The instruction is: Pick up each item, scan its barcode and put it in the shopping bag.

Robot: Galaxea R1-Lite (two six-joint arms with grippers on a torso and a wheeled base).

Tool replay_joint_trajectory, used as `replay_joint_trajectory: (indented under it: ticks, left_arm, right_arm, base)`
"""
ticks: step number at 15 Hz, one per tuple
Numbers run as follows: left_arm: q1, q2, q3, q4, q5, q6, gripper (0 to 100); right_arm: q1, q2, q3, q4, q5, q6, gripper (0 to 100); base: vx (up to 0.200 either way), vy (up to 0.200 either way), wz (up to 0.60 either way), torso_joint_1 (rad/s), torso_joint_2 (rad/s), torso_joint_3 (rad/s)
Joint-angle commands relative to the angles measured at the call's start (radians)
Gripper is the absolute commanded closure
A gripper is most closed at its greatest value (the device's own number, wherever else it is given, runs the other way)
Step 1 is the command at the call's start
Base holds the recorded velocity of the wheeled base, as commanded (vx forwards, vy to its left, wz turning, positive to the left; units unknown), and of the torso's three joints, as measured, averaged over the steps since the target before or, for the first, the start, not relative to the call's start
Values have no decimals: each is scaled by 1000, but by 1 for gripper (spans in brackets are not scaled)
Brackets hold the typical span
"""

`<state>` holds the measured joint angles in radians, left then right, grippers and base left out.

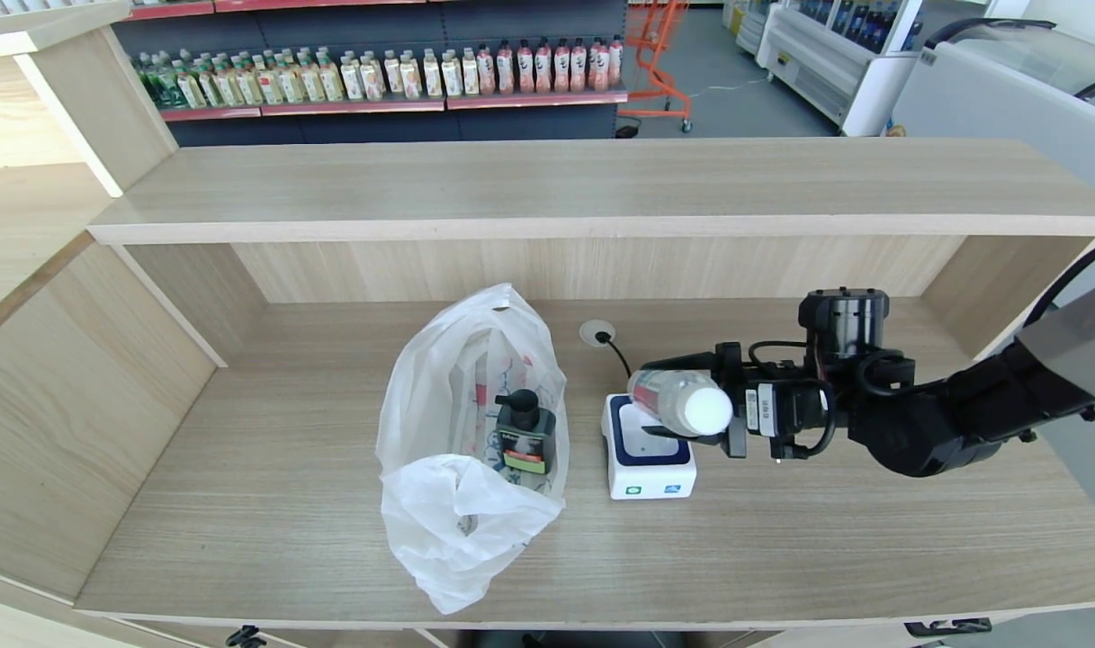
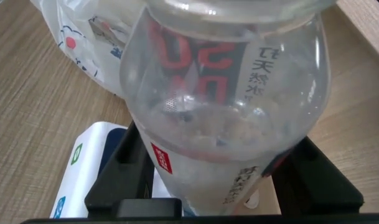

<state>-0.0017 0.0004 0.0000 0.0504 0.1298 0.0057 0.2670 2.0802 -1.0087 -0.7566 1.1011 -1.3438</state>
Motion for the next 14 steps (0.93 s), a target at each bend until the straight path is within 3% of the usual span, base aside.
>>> replay_joint_trajectory:
  ticks: [1, 3, 7, 10, 11, 14]
  left_arm:
    - [0, 1, 0, 0, 1, 0, 0]
    - [0, 1, 0, 0, 1, 0, 0]
    - [0, 0, 0, 0, 1, 0, 0]
    - [0, 1, 0, 0, 1, 0, 0]
    - [0, 1, 0, 0, 1, 0, 0]
    - [0, 1, 0, 0, 1, 0, 0]
  right_arm:
    - [-3, -19, 5, 0, 2, 5, 100]
    - [-20, -75, 25, 5, 8, 57, 100]
    - [-6, -290, 15, 0, 3, 453, 100]
    - [-9, -339, 16, -1, -79, 721, 100]
    - [-9, -315, 2, -4, -175, 887, 100]
    - [41, -207, -82, -4, -303, 1144, 100]
  base:
    - [0, 0, 0, 0, 0, 0]
    - [0, 0, 0, 0, 0, 0]
    - [0, 0, 0, 0, 0, 0]
    - [0, 0, 0, 0, 0, 0]
    - [0, 0, 0, 0, 0, 0]
    - [0, 0, 0, 0, 0, 0]
